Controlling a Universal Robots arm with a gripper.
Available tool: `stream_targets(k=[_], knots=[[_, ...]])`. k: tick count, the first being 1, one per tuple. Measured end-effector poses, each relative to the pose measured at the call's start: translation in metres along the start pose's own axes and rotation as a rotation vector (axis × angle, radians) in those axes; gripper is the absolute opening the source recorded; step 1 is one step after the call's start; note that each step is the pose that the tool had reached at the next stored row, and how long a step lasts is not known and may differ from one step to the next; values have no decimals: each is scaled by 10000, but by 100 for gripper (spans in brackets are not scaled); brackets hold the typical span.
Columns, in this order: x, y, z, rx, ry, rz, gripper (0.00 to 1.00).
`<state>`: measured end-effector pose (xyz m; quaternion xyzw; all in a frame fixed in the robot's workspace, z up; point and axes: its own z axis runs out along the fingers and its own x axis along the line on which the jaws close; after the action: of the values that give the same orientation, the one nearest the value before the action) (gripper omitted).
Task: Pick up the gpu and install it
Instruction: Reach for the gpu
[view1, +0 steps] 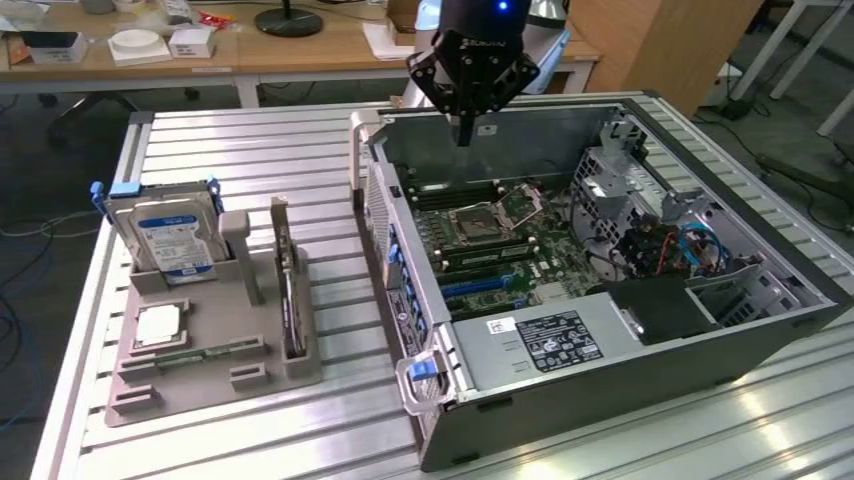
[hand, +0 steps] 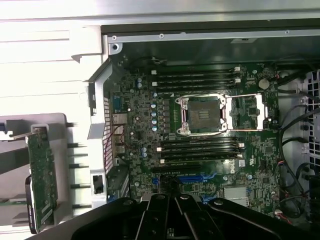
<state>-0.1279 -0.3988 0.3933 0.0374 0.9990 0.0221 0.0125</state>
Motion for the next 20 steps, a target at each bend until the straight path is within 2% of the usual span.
stream_targets(k=[20], knots=[[184, -14, -4, -1, -1, 1, 10]])
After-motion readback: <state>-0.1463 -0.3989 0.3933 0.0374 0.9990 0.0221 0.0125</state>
